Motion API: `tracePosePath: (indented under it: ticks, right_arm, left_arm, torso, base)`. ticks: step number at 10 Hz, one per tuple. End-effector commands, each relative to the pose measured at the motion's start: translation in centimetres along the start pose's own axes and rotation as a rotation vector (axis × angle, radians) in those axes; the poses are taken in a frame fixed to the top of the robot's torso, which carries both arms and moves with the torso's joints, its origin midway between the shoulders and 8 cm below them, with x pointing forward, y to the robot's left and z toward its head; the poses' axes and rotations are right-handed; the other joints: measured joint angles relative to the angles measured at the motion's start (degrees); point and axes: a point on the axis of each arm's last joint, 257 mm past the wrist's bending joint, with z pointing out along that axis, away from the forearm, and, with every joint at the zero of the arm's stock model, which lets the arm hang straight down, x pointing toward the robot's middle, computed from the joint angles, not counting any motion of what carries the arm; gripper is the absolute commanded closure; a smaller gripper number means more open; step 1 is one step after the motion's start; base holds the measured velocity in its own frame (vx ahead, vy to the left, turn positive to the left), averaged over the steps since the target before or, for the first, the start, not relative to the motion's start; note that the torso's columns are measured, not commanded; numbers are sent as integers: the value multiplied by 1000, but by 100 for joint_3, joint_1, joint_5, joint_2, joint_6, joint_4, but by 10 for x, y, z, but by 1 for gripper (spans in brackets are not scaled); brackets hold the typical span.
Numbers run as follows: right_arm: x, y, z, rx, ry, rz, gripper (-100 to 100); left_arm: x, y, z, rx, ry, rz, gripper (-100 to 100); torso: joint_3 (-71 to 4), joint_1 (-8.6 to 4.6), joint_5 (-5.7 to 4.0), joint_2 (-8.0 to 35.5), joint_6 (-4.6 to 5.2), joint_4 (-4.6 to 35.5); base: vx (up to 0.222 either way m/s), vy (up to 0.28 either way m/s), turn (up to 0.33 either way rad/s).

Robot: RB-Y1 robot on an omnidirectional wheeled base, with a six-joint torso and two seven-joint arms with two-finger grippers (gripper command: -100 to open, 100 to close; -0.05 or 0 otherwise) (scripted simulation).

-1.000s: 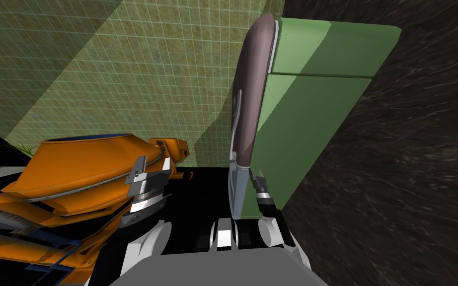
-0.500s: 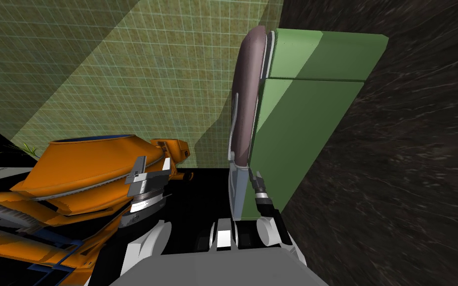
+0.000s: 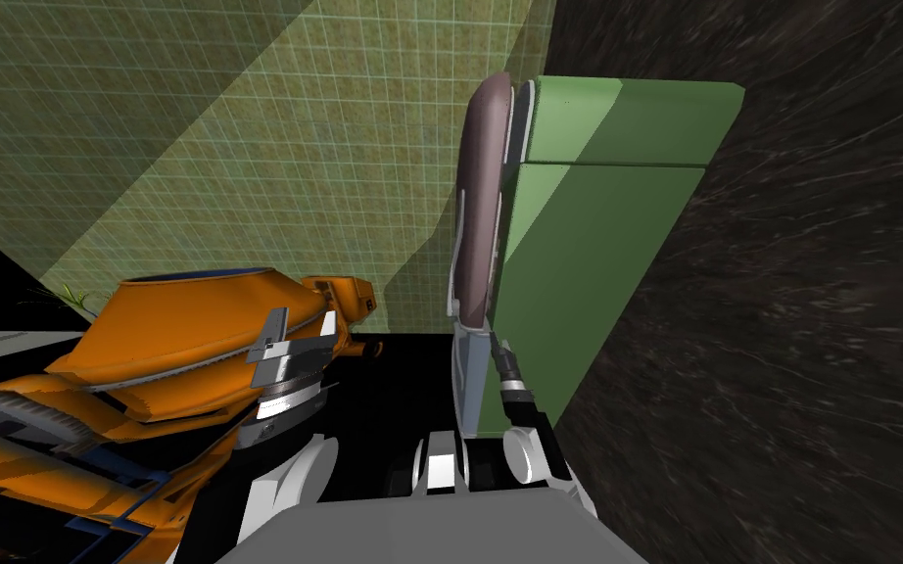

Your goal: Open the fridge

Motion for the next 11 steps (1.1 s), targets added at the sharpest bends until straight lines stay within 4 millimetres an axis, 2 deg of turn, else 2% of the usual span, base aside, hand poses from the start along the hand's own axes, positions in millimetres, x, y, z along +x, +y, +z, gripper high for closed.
tracePosePath:
  ticks: [1,4,6,7,11]
  right_arm:
    - [-16,0,0,-13,-34,88,-100]
    - [-34,3,0,-45,-60,234,-100]
    - [-34,3,0,-46,-59,267,-100]
    - [-42,4,0,-61,-71,328,-100]
    - [-42,4,0,-61,-70,349,-100]
  left_arm:
    - [0,0,0,0,0,0,0]
    - [0,0,0,0,0,0,0]
    - [0,0,0,0,0,0,0]
    - [0,0,0,0,0,0,0]
    - [0,0,0,0,0,0,0]
  torso:
    - [-8,2,-1,-12,-8,-4]
    - [-22,11,-5,-39,-29,-14]
    - [-27,24,-3,-49,-38,-15]
    - [-31,22,-7,-58,-41,-21]
    - [-50,38,-9,-91,-64,-30]
  base:
    - [-1,1,11]
    - [-6,6,44]
    - [-4,6,1]
    - [6,10,15]
    - [7,2,10]
